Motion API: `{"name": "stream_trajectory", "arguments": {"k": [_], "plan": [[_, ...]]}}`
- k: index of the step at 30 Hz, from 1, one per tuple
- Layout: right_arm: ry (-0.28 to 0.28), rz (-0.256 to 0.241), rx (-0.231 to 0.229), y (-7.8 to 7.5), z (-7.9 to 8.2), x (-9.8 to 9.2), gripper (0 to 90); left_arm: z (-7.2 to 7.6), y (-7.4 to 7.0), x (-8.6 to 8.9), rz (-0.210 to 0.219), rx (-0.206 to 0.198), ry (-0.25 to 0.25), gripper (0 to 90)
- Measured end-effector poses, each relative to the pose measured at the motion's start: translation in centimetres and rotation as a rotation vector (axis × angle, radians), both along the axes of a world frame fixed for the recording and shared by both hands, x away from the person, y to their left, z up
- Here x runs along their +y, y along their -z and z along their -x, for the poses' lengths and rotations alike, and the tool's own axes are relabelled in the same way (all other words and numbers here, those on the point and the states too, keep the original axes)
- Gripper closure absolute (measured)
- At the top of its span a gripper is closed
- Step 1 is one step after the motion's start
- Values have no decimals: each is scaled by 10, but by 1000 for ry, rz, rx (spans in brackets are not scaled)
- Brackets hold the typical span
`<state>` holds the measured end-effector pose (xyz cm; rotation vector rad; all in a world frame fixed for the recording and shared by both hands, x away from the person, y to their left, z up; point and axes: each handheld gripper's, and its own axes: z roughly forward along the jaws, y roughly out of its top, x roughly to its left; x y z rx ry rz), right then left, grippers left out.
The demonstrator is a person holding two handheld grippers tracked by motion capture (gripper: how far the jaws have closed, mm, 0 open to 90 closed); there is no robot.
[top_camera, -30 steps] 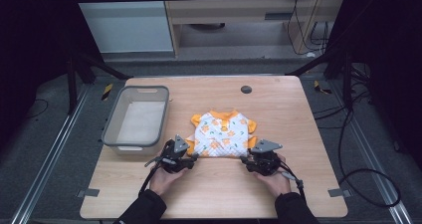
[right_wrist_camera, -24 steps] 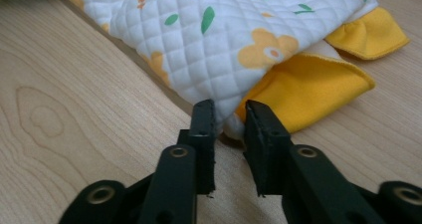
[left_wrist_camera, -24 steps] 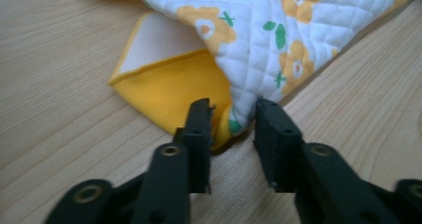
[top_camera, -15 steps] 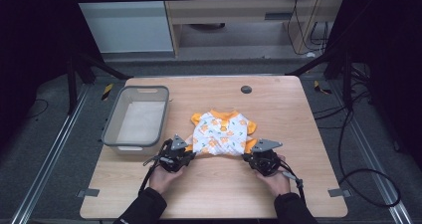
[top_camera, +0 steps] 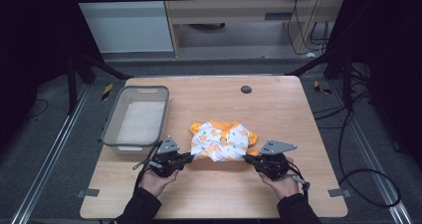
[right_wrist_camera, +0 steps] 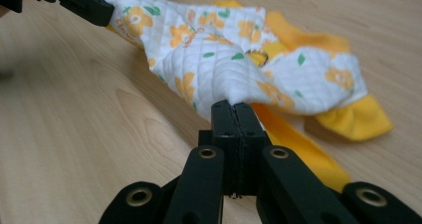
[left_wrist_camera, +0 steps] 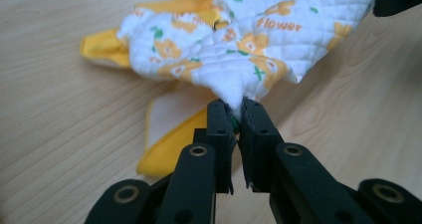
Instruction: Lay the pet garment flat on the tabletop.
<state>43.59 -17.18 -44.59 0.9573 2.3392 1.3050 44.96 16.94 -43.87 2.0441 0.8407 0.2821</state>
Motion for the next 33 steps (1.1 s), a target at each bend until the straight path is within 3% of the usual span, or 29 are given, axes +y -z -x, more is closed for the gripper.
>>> {"name": "stream_trajectory", "arguments": {"k": [3,4,6,7,8,9,11,12,13,16,18,19,20,22,25,27,30,33], "plan": [[2,-41,-25,-17,-2,-1,900,-4,-16,-1,31,-8,-20,835],[2,-41,-25,-17,-2,-1,900,-4,-16,-1,31,-8,-20,835],[37,-44,3,-16,-21,3,900,-14,-16,-4,23,10,-51,833],[37,-44,3,-16,-21,3,900,-22,-13,-5,25,25,-73,833],[86,-20,53,-8,-41,8,900,-31,-9,-7,22,50,-95,830],[86,-20,53,-8,-41,8,900,-40,-3,-10,12,67,-122,830],[143,20,92,6,-62,13,900,-60,12,-13,0,104,-176,825],[183,49,100,21,-78,16,900,-66,17,-13,8,119,-191,819],[202,57,111,28,-83,18,899,-77,28,-12,12,155,-214,816],[218,70,113,39,-88,20,895,-81,35,-13,0,163,-219,790],[221,74,94,40,-86,21,880,-77,34,-13,-10,138,-228,699],[219,94,51,33,-81,18,808,-74,30,-12,-13,113,-231,563],[219,94,51,33,-81,18,808,-71,28,-11,-11,99,-235,563],[212,84,19,23,-74,13,778,-63,19,-5,-1,62,-222,466],[197,62,-13,9,-62,3,726,-48,7,5,-6,13,-203,406],[187,49,-34,2,-51,-4,692,-36,4,12,-13,1,-187,375],[182,44,-43,1,-36,-16,639,-23,9,17,-25,0,-184,356],[180,55,-10,13,-21,-25,583,-15,24,17,-51,12,-174,348]]}}
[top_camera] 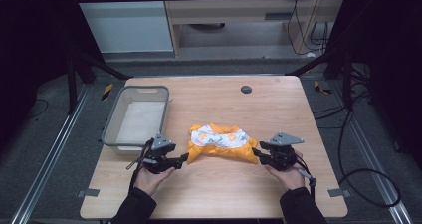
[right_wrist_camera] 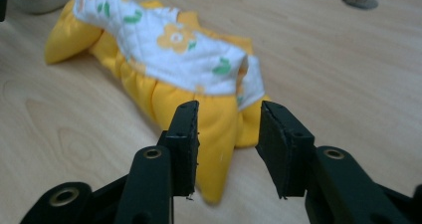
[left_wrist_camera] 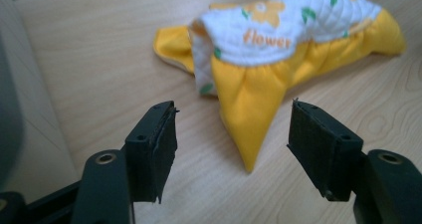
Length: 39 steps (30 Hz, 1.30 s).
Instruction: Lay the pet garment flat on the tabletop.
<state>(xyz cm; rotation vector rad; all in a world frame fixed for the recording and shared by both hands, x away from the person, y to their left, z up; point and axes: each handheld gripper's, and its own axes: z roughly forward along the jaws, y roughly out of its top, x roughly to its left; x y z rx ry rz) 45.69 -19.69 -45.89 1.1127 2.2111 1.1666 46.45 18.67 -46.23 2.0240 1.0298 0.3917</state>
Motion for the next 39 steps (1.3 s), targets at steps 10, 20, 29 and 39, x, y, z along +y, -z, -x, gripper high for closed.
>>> {"name": "stream_trajectory", "arguments": {"k": [10,20,29,39], "plan": [[-31,26,70,32,-5,10,531,-7,29,-22,-114,17,14,433],[-49,35,116,35,-12,16,810,-7,26,-20,-80,56,36,798],[-112,-64,41,-3,14,4,850,10,-13,0,56,19,95,855],[-222,-137,103,-19,53,-5,842,49,-15,20,88,154,171,847]]}}
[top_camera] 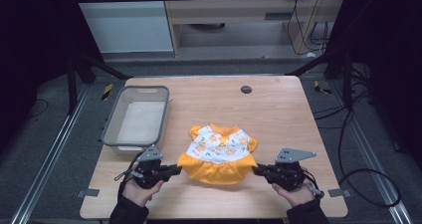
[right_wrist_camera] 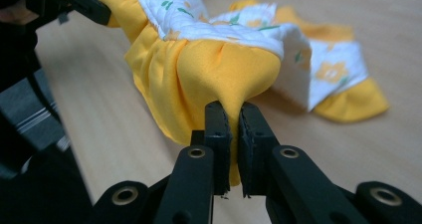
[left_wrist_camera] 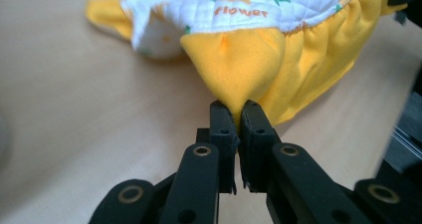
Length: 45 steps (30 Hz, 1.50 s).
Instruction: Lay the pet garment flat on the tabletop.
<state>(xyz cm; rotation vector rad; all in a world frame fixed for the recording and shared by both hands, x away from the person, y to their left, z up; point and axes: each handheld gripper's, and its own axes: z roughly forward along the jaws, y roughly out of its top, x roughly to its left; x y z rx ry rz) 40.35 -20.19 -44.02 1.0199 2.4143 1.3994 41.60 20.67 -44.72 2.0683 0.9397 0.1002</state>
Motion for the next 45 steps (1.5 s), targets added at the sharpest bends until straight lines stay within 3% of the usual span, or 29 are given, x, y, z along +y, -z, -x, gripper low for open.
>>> {"name": "stream_trajectory", "arguments": {"k": [2,5,9,13,14,16,18,19,21,23,25,29,30,32,37,38,39,41,42,45], "plan": [[-12,32,38,12,9,-1,830,6,8,-1,-21,25,9,827],[5,63,30,20,11,0,777,8,20,-7,-52,13,21,792],[40,103,38,33,6,-2,697,8,25,-13,-95,-53,-6,589],[65,89,-2,33,5,-6,601,10,14,-5,-18,-141,-39,405],[87,55,-27,28,5,-9,570,11,10,-3,-6,-164,-47,351],[94,40,-32,27,4,-10,557,12,3,1,32,-200,-73,343],[121,23,-58,22,2,-12,547,9,-4,4,43,-217,-90,342],[150,20,-87,16,-3,-13,517,5,-9,5,46,-232,-106,342],[154,22,-94,15,-6,-13,509,-3,-15,5,40,-245,-118,342],[183,30,-122,11,-21,-10,481,-13,-20,4,12,-270,-130,346],[192,31,-121,10,-27,-9,478,-29,-24,-1,16,-282,-155,347],[253,36,-143,8,-54,-2,438,-56,-27,-16,-29,-303,-159,349],[277,40,-162,9,-67,2,416,-63,-28,-21,-50,-312,-158,351],[287,38,-156,10,-74,3,414,-77,-26,-30,-78,-323,-169,353],[331,61,-118,21,-102,11,424,-115,-11,-49,-127,-283,-198,361],[340,80,-104,28,-109,13,435,-126,-2,-55,-165,-281,-206,362],[340,80,-104,28,-109,13,435,-126,-2,-55,-165,-281,-206,365],[341,128,-80,41,-119,16,465,-142,16,-63,-209,-246,-215,390],[341,128,-80,41,-119,16,465,-142,16,-63,-209,-246,-215,394],[358,154,-50,51,-124,15,495,-152,34,-69,-235,-210,-221,416]]}}
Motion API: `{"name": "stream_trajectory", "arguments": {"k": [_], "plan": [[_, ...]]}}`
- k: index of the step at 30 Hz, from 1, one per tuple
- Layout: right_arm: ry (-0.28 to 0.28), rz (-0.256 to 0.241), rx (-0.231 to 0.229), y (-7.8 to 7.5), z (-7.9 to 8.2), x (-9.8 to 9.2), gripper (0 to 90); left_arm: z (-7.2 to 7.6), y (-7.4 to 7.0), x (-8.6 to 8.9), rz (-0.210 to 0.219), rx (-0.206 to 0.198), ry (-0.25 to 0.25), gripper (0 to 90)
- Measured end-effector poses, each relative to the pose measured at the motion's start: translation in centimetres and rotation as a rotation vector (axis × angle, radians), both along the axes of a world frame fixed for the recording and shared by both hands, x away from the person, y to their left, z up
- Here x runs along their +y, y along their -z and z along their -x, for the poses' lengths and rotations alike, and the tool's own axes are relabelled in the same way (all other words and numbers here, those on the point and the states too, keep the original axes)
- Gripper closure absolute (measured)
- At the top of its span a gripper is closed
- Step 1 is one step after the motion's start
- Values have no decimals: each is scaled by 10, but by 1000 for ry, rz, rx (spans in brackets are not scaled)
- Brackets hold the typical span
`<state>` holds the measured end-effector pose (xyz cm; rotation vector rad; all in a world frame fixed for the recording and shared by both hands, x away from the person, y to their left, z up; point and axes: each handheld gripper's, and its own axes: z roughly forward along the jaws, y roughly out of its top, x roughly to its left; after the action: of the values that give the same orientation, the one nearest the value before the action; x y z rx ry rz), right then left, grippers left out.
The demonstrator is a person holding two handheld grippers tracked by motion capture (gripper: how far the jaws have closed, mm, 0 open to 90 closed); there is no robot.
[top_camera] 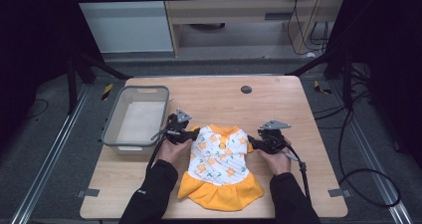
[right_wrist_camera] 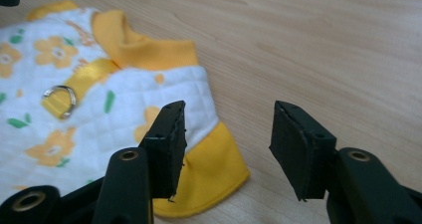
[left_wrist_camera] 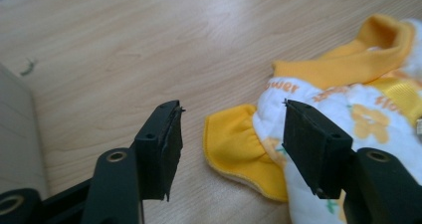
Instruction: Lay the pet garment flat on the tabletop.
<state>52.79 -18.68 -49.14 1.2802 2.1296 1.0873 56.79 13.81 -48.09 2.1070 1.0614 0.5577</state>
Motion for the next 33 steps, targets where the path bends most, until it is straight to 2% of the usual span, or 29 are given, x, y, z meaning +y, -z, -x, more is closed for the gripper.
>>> {"name": "stream_trajectory", "arguments": {"k": [1,3,4,7,8,12,14,15,16,17,18,19,21,22,26,27,28,29,31,32,33], "plan": [[15,-10,22,4,-2,0,505,-2,5,-1,-1,15,-5,437],[15,-11,35,9,-4,0,518,-4,11,-1,8,39,-7,461],[7,-13,48,13,-6,0,537,-3,14,-1,39,49,-6,491],[2,-7,61,15,-6,1,565,-3,16,1,56,70,-7,514],[5,-4,56,15,-6,2,578,-3,18,1,82,80,-6,532],[-4,-9,52,16,-4,6,746,-1,19,1,117,99,1,646],[-7,-28,68,15,-3,9,832,2,17,-3,108,105,4,745],[-16,-9,60,14,-2,11,855,5,16,-7,82,95,11,804],[-21,-10,57,13,-2,11,860,6,14,-8,52,78,23,826],[-21,-10,57,13,-2,11,860,6,14,-8,52,78,23,848],[-24,-19,49,11,-1,10,863,9,11,-8,29,65,30,848],[-29,-34,32,8,-1,8,864,11,6,-6,39,47,36,856],[-37,-60,1,-1,0,6,864,13,-4,-2,59,-2,30,861],[-45,-62,-18,-7,-1,6,864,14,-13,1,84,-25,24,861],[-62,-63,-138,-34,-12,16,857,13,-37,4,74,-148,-14,860],[-61,-55,-167,-40,-16,19,853,12,-40,5,68,-164,-25,857],[-57,-44,-189,-43,-19,22,846,7,-42,5,67,-173,-49,848],[-50,-27,-212,-47,-25,26,830,3,-43,6,67,-163,-68,801],[-22,12,-215,-48,-33,31,763,-6,-41,7,64,-149,-108,665],[-5,31,-220,-48,-36,33,724,-10,-40,10,86,-104,-119,588],[11,38,-224,-47,-38,34,692,-10,-40,11,94,-92,-126,539]]}}
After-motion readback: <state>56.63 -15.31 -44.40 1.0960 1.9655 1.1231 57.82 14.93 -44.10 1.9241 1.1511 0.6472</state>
